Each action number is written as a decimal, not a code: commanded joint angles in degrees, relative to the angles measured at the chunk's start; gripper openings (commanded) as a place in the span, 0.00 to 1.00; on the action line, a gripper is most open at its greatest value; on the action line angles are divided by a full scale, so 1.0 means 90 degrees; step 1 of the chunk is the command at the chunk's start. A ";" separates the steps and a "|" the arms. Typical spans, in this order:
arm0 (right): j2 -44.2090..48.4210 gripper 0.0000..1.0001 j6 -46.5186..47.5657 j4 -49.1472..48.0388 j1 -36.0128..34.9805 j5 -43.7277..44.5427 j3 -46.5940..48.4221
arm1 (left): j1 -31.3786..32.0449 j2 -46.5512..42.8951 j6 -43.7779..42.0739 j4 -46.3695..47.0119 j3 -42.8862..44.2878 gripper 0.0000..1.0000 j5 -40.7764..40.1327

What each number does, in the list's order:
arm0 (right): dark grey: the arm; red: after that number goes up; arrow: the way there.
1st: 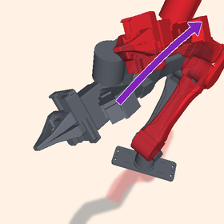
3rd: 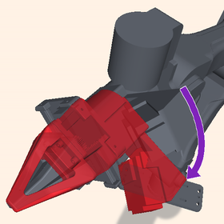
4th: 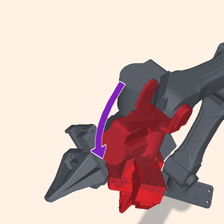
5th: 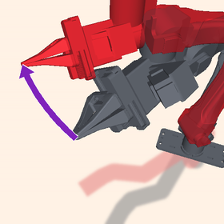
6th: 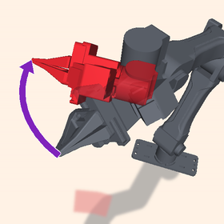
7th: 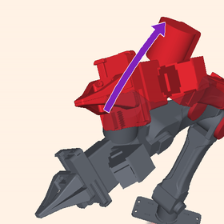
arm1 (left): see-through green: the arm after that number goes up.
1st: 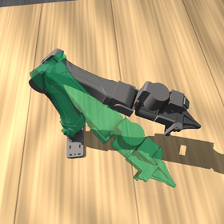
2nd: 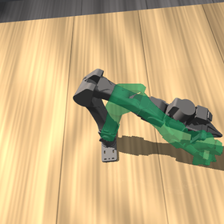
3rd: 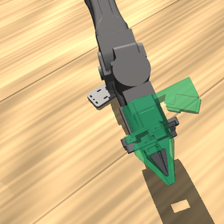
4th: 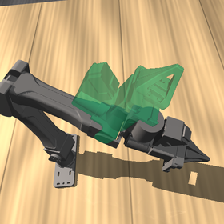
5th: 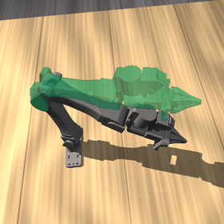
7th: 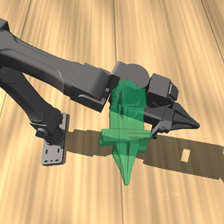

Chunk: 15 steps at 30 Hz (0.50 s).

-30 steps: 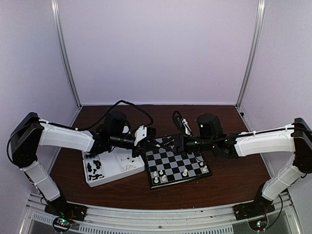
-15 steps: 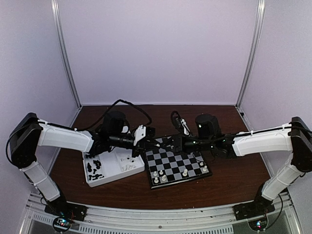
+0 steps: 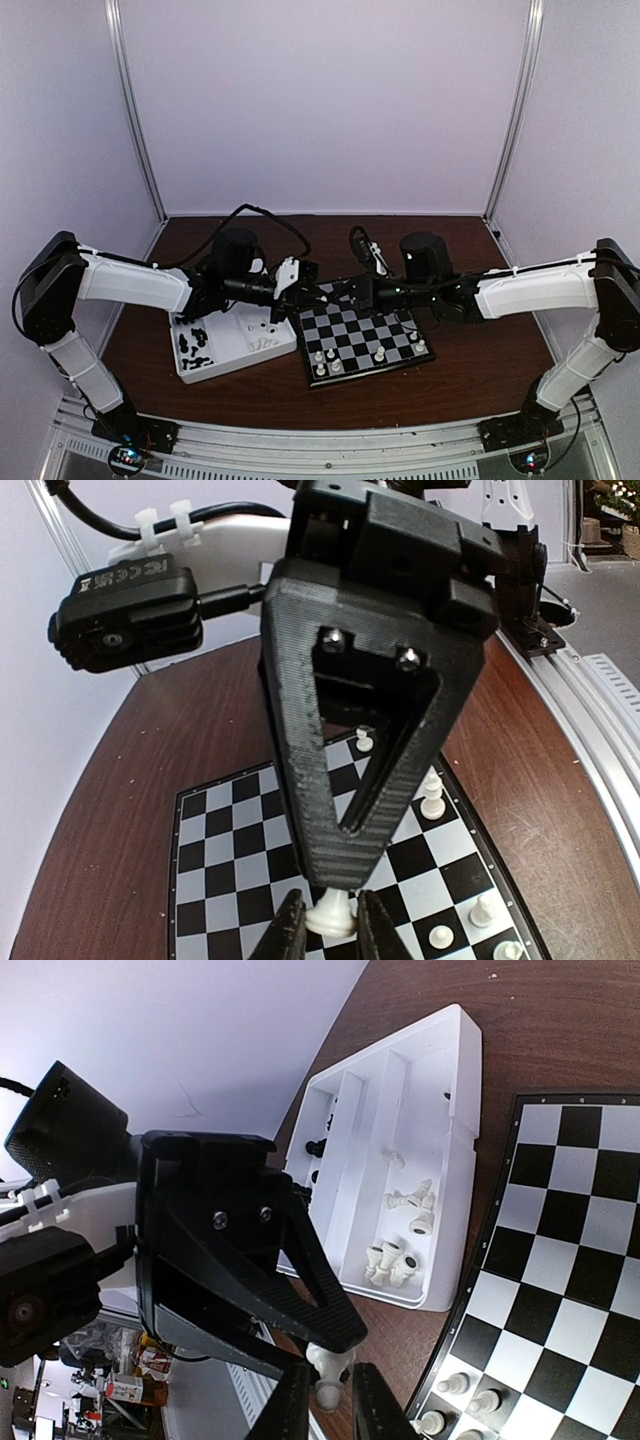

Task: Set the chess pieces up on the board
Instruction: Adjust the chess piece.

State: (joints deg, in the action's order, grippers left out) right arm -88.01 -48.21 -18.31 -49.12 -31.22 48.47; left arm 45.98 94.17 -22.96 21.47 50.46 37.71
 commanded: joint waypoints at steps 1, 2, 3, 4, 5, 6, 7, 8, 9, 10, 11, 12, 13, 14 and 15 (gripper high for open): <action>-0.0117 0.20 0.0016 -0.0106 0.0012 -0.0132 0.0217 | 0.0046 -0.0147 -0.0026 0.0375 -0.0030 0.19 0.0106; -0.0123 0.21 0.0015 -0.0118 0.0023 -0.0143 0.0215 | 0.0048 -0.0142 -0.0029 0.0377 -0.0030 0.19 0.0115; -0.0124 0.21 0.0007 -0.0116 0.0013 -0.0144 0.0211 | 0.0048 -0.0141 -0.0022 0.0378 -0.0019 0.19 0.0115; -0.0129 0.20 0.0005 -0.0120 0.0014 -0.0147 0.0210 | 0.0048 -0.0145 -0.0018 0.0378 -0.0018 0.19 0.0120; -0.0124 0.19 0.0005 -0.0122 0.0019 -0.0144 0.0213 | 0.0049 -0.0142 -0.0015 0.0378 -0.0020 0.18 0.0118; -0.0124 0.18 0.0005 -0.0124 0.0013 -0.0153 0.0212 | 0.0052 -0.0144 -0.0016 0.0373 -0.0020 0.19 0.0115; -0.0124 0.15 0.0005 -0.0124 0.0011 -0.0146 0.0208 | 0.0054 -0.0144 -0.0013 0.0368 -0.0024 0.19 0.0116; -0.0114 0.12 0.0007 -0.0121 0.0009 -0.0144 0.0210 | 0.0056 -0.0155 -0.0006 0.0361 -0.0021 0.19 0.0108; -0.0105 0.08 0.0005 -0.0124 0.0015 -0.0148 0.0210 | 0.0055 -0.0151 -0.0008 0.0358 -0.0028 0.19 0.0098; -0.0096 0.07 0.0010 -0.0108 0.0014 -0.0140 0.0210 | 0.0057 -0.0166 -0.0007 0.0353 -0.0030 0.19 0.0092; -0.0077 0.05 0.0013 -0.0097 0.0018 -0.0139 0.0210 | 0.0056 -0.0170 -0.0007 0.0357 -0.0030 0.19 0.0075; -0.0054 0.04 0.0023 -0.0065 0.0019 -0.0121 0.0210 | 0.0053 -0.0183 -0.0007 0.0359 -0.0037 0.19 0.0061; -0.0033 0.03 0.0045 -0.0013 0.0019 -0.0102 0.0224 | 0.0057 -0.0198 -0.0003 0.0351 -0.0040 0.19 0.0051; 0.0013 0.02 0.0073 0.0068 0.0024 -0.0080 0.0234 | 0.0057 -0.0206 -0.0007 0.0354 -0.0046 0.20 0.0027; 0.0063 0.01 0.0123 0.0187 0.0033 -0.0047 0.0255 | 0.0058 -0.0229 0.0000 0.0344 -0.0057 0.22 0.0012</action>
State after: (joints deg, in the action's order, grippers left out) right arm -88.53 -48.18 -17.91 -49.12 -32.01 48.95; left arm 46.13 94.17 -22.96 21.56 50.46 37.69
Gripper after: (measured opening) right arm 0.069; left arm 0.195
